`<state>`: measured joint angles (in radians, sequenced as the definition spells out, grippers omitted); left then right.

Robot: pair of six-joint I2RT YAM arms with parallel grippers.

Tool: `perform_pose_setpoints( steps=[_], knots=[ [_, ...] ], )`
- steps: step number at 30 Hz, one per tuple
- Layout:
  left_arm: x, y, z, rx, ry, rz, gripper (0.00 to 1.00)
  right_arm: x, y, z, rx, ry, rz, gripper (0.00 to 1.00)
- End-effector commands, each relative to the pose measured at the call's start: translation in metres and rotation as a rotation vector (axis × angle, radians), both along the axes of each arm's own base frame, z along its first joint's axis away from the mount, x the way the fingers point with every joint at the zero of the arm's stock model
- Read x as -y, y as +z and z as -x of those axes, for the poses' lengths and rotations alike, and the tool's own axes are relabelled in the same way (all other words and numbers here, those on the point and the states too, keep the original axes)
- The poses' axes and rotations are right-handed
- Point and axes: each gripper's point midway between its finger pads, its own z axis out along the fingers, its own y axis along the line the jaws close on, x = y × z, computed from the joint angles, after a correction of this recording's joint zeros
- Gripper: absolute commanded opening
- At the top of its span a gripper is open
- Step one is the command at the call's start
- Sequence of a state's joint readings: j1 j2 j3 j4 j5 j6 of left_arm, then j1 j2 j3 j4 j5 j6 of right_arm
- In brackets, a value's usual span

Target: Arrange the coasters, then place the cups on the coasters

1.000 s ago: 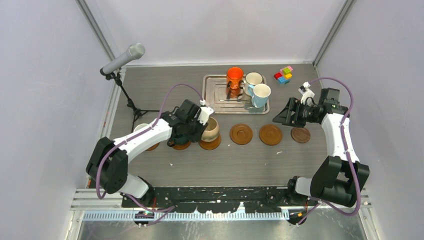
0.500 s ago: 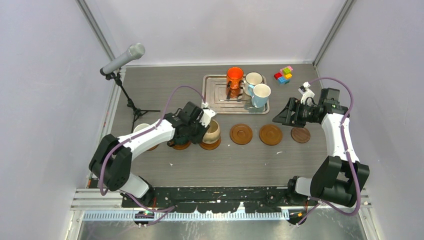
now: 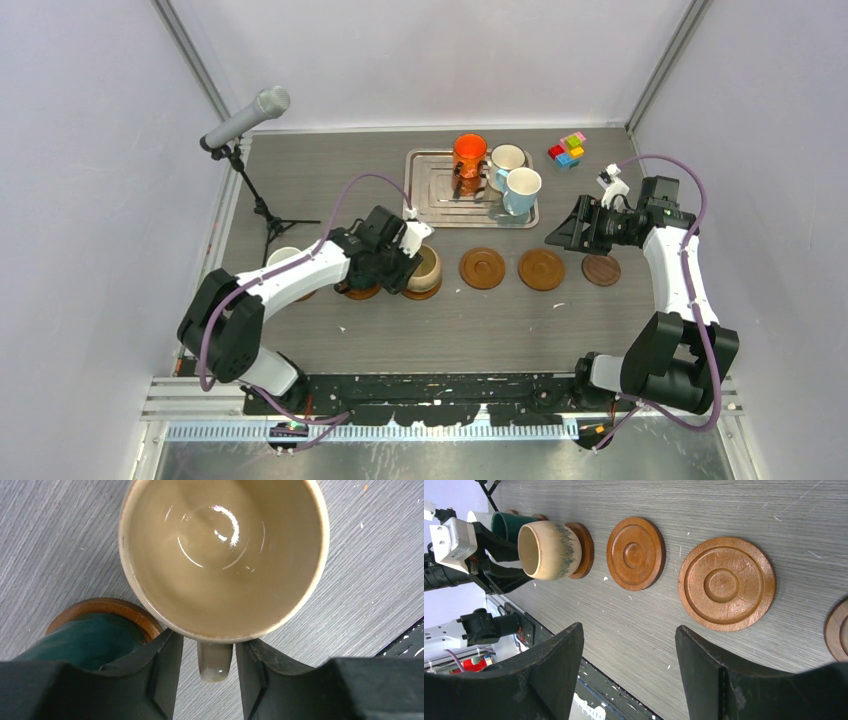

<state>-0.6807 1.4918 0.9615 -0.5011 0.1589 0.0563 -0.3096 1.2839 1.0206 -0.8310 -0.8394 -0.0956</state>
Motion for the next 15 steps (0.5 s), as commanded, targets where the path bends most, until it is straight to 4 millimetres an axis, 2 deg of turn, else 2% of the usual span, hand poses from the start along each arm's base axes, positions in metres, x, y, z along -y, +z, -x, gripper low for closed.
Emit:
perform_pose_setpoints(
  steps=[1,9,11,13,14,15],
  knots=[
    [0.008,0.019,-0.001,0.052,-0.029,0.057,0.48,0.001,0.006,-0.005,0.035,0.000,0.005,0.72],
    [-0.003,0.023,0.008,0.037,-0.027,0.029,0.61,0.000,0.007,-0.005,0.036,0.001,0.005,0.72],
    [-0.004,0.025,0.012,0.025,-0.031,0.031,0.75,0.001,0.007,-0.004,0.039,-0.002,0.011,0.72],
    [-0.005,0.030,0.016,0.021,-0.035,0.039,0.94,0.001,0.007,-0.004,0.041,-0.004,0.014,0.72],
    [-0.005,0.033,0.018,0.017,-0.039,0.043,0.99,0.001,0.008,-0.005,0.043,-0.006,0.016,0.72],
    [-0.005,0.038,0.020,0.017,-0.046,0.051,1.00,0.001,0.008,-0.005,0.043,-0.008,0.016,0.72]
  ],
)
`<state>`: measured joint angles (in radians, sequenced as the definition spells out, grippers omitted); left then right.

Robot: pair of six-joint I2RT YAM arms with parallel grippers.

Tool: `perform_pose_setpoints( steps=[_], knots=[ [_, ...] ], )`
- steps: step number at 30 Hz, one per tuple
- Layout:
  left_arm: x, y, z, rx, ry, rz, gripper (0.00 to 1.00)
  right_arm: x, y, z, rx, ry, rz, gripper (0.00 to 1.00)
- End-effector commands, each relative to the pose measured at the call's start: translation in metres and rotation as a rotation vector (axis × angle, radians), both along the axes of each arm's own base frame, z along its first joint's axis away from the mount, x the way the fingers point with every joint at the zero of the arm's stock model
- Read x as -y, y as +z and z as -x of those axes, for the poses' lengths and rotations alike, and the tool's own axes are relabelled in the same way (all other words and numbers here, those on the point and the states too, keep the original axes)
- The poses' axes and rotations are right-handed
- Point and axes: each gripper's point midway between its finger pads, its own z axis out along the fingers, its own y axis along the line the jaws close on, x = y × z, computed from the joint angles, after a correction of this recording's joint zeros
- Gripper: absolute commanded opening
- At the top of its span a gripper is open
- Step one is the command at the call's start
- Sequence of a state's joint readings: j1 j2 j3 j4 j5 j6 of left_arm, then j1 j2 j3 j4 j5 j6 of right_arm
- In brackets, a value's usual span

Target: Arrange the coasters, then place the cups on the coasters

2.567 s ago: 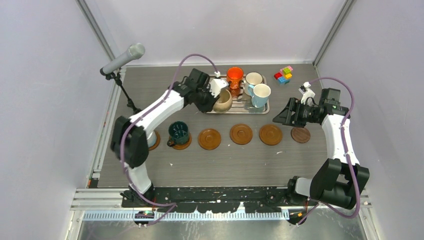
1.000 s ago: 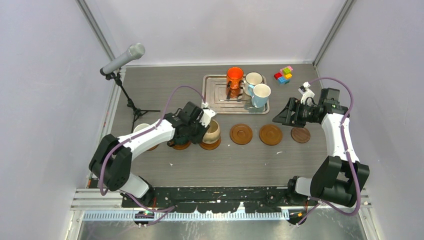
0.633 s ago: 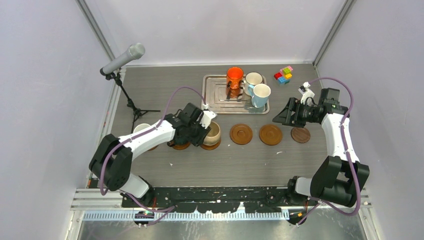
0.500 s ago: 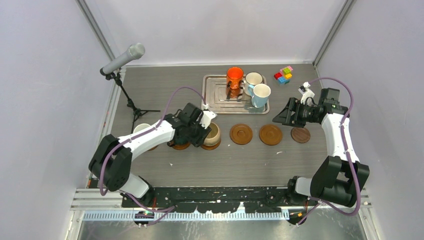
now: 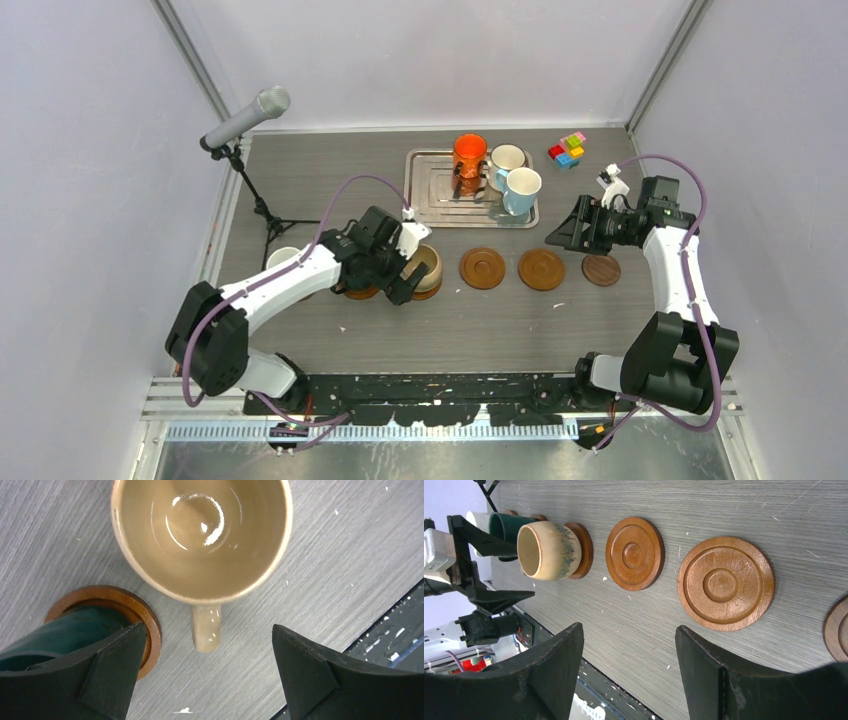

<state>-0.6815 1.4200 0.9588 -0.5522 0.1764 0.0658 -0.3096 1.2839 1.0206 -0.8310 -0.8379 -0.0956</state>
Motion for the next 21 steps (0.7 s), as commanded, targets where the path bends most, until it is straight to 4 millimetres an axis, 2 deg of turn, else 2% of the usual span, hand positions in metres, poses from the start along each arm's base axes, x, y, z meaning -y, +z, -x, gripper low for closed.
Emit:
perform_pose_setpoints(
  steps=[1,6,10,15,19,21],
  knots=[
    [-0.001,0.025,0.013,0.004,-0.038,0.037,1.00,0.002,0.009,-0.006,0.045,-0.011,0.017,0.72],
    [0.001,0.056,0.015,0.030,-0.084,0.058,1.00,0.005,0.016,-0.015,0.057,-0.037,0.023,0.72],
    [0.007,0.087,0.005,0.091,-0.113,0.078,1.00,0.008,0.025,-0.030,0.074,-0.052,0.057,0.72],
    [0.009,0.125,-0.018,0.206,-0.080,0.089,1.00,0.004,0.048,-0.061,0.132,-0.082,0.185,0.72],
    [0.002,0.145,-0.037,0.246,0.017,0.118,1.00,-0.020,0.069,-0.094,0.199,-0.106,0.281,0.72],
    [-0.004,0.149,-0.044,0.250,0.059,0.120,1.00,-0.045,0.079,-0.109,0.232,-0.092,0.297,0.74]
  ],
)
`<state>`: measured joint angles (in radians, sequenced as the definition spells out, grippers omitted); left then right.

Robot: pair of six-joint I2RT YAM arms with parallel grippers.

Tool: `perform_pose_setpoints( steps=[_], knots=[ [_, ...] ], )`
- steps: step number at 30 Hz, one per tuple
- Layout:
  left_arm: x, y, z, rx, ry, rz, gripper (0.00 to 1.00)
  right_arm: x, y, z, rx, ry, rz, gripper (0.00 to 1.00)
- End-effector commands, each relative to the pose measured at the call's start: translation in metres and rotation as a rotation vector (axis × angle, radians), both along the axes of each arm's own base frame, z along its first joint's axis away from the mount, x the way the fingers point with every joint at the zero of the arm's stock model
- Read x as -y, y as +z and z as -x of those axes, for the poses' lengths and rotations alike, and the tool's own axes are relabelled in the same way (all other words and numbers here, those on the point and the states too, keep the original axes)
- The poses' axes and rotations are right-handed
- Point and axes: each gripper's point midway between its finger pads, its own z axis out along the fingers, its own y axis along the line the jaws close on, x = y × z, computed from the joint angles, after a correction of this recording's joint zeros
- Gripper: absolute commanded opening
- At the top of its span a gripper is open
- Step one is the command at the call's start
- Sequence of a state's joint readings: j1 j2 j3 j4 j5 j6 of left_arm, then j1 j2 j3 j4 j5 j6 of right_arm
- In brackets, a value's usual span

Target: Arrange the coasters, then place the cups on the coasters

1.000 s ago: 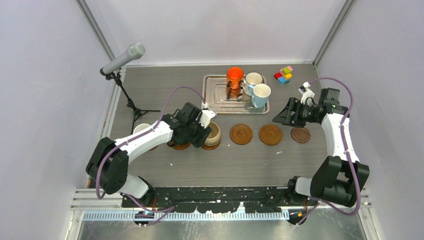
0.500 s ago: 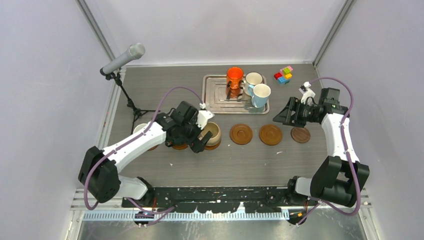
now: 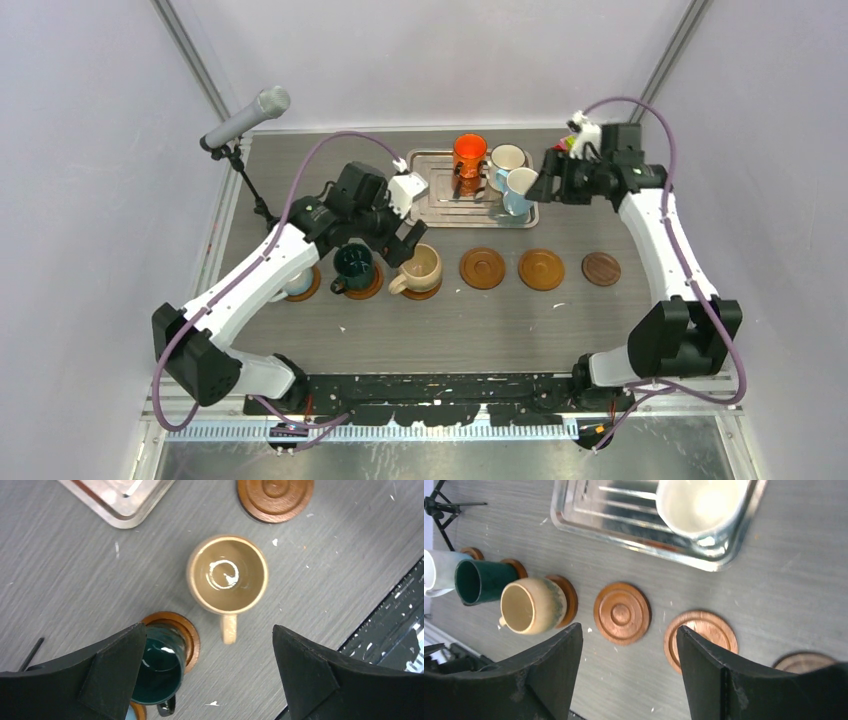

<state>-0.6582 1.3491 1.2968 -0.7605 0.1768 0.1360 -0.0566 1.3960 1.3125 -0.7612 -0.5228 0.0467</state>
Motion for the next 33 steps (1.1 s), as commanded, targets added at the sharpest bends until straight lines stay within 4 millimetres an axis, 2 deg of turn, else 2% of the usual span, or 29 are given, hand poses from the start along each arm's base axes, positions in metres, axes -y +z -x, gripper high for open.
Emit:
perform_pose_setpoints(
  steps=[1,4,7,10,12,15,20,25,33],
  knots=[
    [-0.017,0.026,-0.018,0.050,0.110,0.024,1.00,-0.033,0.035,-0.049,0.131,-0.062,0.076,0.77],
    [-0.029,0.026,-0.026,0.034,0.190,0.018,1.00,-0.067,0.036,-0.077,0.147,-0.120,0.122,0.78],
    [-0.043,0.022,-0.032,0.015,0.284,0.019,1.00,-0.096,0.023,-0.103,0.161,-0.191,0.205,0.75],
    [-0.052,0.024,-0.035,0.019,0.353,0.058,1.00,-0.130,0.009,-0.120,0.182,-0.195,0.251,0.71],
    [-0.056,0.026,-0.037,0.030,0.379,0.080,1.00,-0.145,-0.004,-0.131,0.178,-0.211,0.276,0.67],
    [-0.060,0.027,-0.039,0.046,0.396,0.087,1.00,-0.162,-0.020,-0.150,0.172,-0.238,0.285,0.66],
    [-0.063,0.029,-0.040,0.058,0.420,0.094,1.00,-0.176,-0.041,-0.176,0.169,-0.282,0.286,0.65],
    [-0.062,0.031,-0.042,0.057,0.427,0.103,1.00,-0.175,-0.054,-0.199,0.188,-0.346,0.326,0.65],
    [-0.061,0.032,-0.043,0.052,0.431,0.109,1.00,-0.179,-0.075,-0.219,0.186,-0.378,0.341,0.62]
  ],
)
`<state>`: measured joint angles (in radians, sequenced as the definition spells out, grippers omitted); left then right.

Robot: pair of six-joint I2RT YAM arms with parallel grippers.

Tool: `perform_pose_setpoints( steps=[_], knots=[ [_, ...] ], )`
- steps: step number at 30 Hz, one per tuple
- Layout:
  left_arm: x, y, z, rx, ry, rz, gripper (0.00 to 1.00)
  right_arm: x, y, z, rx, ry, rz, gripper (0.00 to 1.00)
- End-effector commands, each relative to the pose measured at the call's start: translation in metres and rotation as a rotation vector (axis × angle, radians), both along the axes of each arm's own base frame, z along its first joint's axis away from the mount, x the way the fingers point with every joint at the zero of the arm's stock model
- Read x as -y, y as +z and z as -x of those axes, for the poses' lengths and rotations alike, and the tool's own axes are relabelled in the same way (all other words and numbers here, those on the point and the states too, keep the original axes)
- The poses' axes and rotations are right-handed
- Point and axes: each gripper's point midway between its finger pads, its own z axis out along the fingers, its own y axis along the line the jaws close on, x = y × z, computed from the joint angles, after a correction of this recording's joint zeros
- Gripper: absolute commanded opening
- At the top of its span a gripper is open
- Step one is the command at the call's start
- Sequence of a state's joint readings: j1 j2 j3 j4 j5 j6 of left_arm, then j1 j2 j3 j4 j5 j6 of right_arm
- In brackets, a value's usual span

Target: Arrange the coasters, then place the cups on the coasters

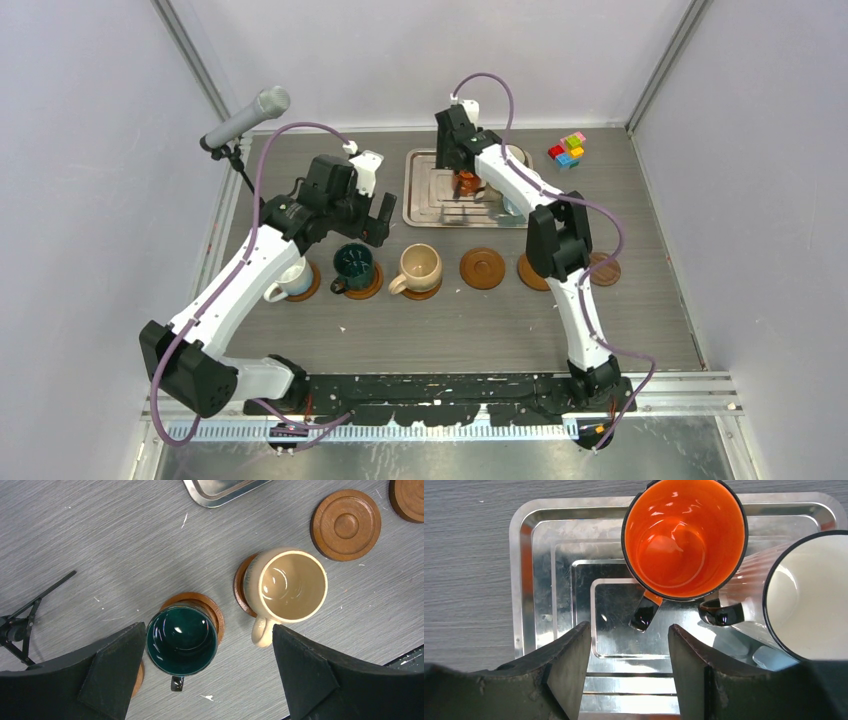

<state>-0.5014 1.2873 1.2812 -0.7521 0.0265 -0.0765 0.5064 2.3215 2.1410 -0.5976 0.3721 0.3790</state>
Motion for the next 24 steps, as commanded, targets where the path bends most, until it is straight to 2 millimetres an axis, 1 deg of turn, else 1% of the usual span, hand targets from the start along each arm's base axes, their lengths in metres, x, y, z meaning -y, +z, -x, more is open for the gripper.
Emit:
perform_pose_setpoints(
  steps=[1,7,10,13,18,22,24],
  knots=[
    [0.002,0.018,-0.008,0.058,0.022,0.043,1.00,-0.003,0.017,-0.019,0.080,-0.060,-0.031,0.62],
    [0.000,0.016,-0.008,0.061,0.027,0.037,1.00,-0.004,0.004,-0.023,0.066,-0.070,-0.028,0.60],
    [0.000,0.015,-0.009,0.063,0.030,0.035,1.00,0.000,-0.001,-0.024,0.058,-0.083,-0.027,0.53],
    [0.000,0.015,-0.009,0.063,0.031,0.035,1.00,0.002,-0.002,-0.022,0.051,-0.088,-0.025,0.44],
    [-0.001,0.017,-0.009,0.069,0.032,0.038,1.00,0.005,0.006,-0.015,0.045,-0.079,-0.025,0.25],
    [-0.001,0.019,-0.008,0.072,0.032,0.041,1.00,0.009,0.012,-0.002,0.030,-0.072,-0.024,0.08],
    [-0.001,0.019,-0.008,0.072,0.033,0.042,1.00,0.012,0.015,0.007,0.020,-0.069,-0.029,0.02]
  ],
)
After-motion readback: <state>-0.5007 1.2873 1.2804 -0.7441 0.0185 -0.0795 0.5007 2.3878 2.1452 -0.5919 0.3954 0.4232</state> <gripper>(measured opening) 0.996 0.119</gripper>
